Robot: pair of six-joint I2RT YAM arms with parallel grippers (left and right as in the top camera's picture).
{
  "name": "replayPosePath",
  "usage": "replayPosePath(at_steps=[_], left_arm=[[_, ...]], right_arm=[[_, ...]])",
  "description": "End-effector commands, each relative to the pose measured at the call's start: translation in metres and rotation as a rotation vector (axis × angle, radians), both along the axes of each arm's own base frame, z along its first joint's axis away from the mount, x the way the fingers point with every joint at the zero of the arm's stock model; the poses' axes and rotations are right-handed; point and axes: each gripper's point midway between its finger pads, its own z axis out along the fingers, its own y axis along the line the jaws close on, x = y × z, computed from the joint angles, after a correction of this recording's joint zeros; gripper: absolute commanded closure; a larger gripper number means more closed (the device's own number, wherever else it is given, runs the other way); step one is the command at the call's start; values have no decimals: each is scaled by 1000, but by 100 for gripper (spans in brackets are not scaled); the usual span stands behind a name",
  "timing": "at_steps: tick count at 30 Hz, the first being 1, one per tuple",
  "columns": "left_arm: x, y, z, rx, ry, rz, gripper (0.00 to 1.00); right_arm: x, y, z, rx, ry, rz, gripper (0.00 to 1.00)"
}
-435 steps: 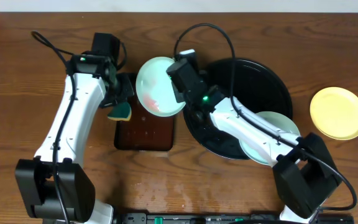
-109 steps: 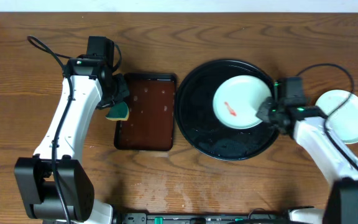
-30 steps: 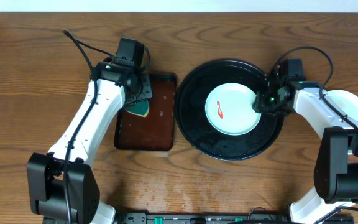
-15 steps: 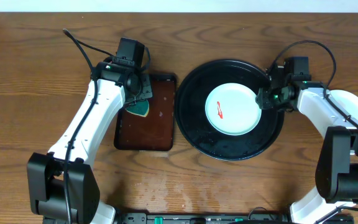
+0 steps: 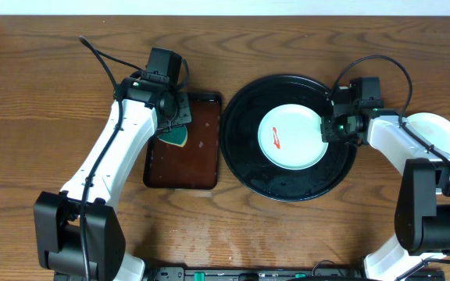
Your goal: Clean dirty plates on tray and stack at the side
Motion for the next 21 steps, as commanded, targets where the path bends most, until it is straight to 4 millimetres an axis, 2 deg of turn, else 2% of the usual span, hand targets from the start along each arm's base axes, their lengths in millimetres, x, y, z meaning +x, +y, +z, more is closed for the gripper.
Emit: replayPosePath(at_steps=[1,6,10,13,21], left_arm=[[1,2,-1,12,-2,-8,92],[7,1,2,7,-29,-8,92],[14,-1,17,2,-56,-12,92],[15,-2,25,1,-59,-12,92],[12,0,26,14,-49,-20,93]], right_arm=[[1,-2,-1,-27,-9,-3,99],[0,-4,-1,11,17,-106,99],[1,-10,-1,40,33,-196,99],[1,-13,-1,43,34,-208,99],[1,-12,-1,43,33,-205,99]])
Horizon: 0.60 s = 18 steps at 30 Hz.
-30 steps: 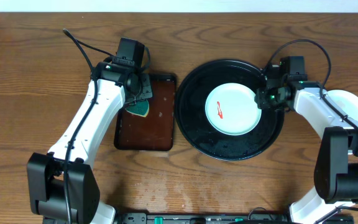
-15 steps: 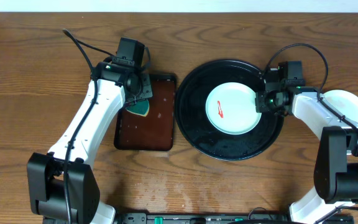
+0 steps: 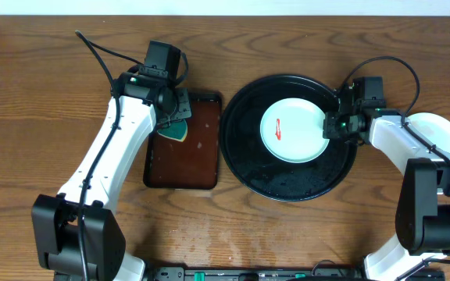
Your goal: Clean dirty plates on tray and stack at the side
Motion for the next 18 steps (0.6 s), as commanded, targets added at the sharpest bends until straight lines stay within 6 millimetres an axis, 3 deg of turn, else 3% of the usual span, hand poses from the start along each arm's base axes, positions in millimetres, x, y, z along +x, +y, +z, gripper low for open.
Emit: replayPosePath(at_steps=[1,8,12,14,18], left_arm=[[6,1,12,15,-26,-12,93],[5,1,47,20,2,-8,93],[15,-6,56,1,-7,-14,93],[19,-18,57,-39,-25,-25,93],[30,-66,59,-102,-87,-126,93]], right_arm=[[-1,-3,-1,-4,4,-27,99],[1,-3,0,-4,-3,-27,99],[1,-3,0,-4,-3,-27,99],[1,-3,0,-4,-3,-27,99],[1,-3,0,-4,-3,-27,99]])
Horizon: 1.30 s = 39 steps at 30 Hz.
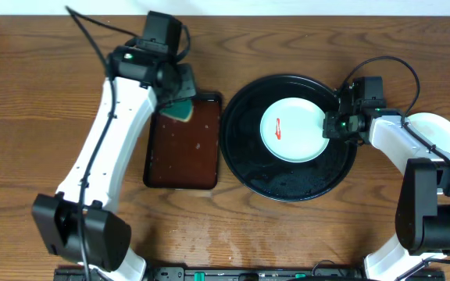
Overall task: Clean dirty plates on tray and stack at the side
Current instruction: 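Bring the sponge onto the blue plate's red smear, left gripper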
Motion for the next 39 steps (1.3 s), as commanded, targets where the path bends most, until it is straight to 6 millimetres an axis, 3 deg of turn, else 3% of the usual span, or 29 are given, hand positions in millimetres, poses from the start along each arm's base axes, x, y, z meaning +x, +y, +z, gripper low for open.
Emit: replayPosePath(at_steps=[1,6,9,13,18,25,29,35,39], left_arm=[[5,-54,-3,-58,-32,-114,93],[8,-139,-25,-91,-82,-266,93],[0,-176,-45,-112,-52,-328,93],[-1,-203,-56,-110,8,-379,93],[21,-231,-64,-106,-41,-443,93],[20,-240,-102,-71,2,-468,92],[20,-238,-128,-28,33,-466,93],[32,-226,-150,65,21,-444,92],[28,-225,-169,82,54,-447,93]], right_arm=[[0,-3,-1,-6,1,-22,99],[0,-3,-1,-6,1,-22,99],[0,-3,-1,-6,2,-22,99],[0,-3,-1,-5,2,-21,99],[0,-3,-1,-6,1,-22,99],[0,-3,-1,-6,2,-22,99],[0,-3,-1,-6,1,-21,99],[0,-3,-1,-6,1,-21,99],[0,-3,-1,-6,1,-21,99]])
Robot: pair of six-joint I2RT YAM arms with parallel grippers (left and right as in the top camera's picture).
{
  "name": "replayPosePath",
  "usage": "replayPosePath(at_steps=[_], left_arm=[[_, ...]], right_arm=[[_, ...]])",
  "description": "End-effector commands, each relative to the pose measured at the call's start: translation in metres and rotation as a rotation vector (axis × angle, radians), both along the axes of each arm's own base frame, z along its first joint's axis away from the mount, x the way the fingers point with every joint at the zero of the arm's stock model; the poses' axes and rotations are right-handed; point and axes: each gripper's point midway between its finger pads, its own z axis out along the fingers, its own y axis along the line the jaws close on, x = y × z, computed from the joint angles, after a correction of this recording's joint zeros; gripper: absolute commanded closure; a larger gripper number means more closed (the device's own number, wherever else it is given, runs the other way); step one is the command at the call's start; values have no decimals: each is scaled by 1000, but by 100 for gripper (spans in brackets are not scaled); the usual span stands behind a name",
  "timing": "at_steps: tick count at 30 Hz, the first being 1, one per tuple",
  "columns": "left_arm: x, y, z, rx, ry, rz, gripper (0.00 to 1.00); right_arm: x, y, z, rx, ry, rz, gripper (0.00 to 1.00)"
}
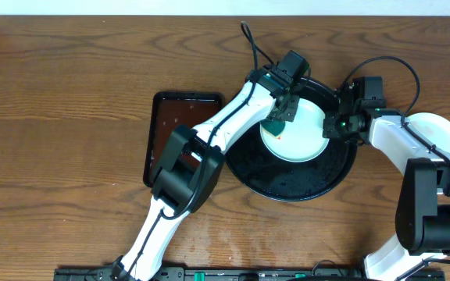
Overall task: Clean dirty plates on tray and stack at the side
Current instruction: 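Bring the sponge onto the blue plate's red smear, left gripper, then wipe the red smear on the blue plate with the sponge, left gripper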
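Note:
A white plate (299, 134) lies tilted in the round black tray (291, 176), its right rim raised. My right gripper (336, 125) is shut on that right rim. My left gripper (281, 115) reaches over the plate's upper left part, shut on a green sponge (276, 123) that touches or hovers just over the plate. The red stain seen on the plate is hidden under the sponge and fingers. A second white plate (436, 133) sits on the table at the far right.
A dark brown rectangular tray (182, 140) of liquid lies left of the round tray. The left arm stretches diagonally across the table from the bottom centre. Cables loop above both wrists.
My left arm has swung from above the brown tray's top edge over to the white plate, carrying the green sponge. The right gripper and the tilted plate have not moved.
The left gripper held the sponge in the brown tray of liquid while the right gripper gripped the plate's right rim. The plate was then tilted up slightly and the sponge sat higher by the tray's top edge. Now the sponge is on the plate's stained area.

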Motion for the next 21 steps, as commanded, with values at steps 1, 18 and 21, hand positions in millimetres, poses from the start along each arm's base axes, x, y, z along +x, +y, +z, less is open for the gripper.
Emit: replayPosePath(at_steps=[1,18,21], left_arm=[[8,9,-17,70,-19,5,93],[-83,-2,-67,14,403,-86,93],[-89,-7,-72,-7,419,-94,93]], right_arm=[[0,-3,-1,-5,1,-21,99],[0,-3,-1,-5,1,-21,99],[0,-3,-1,-5,1,-21,99]])
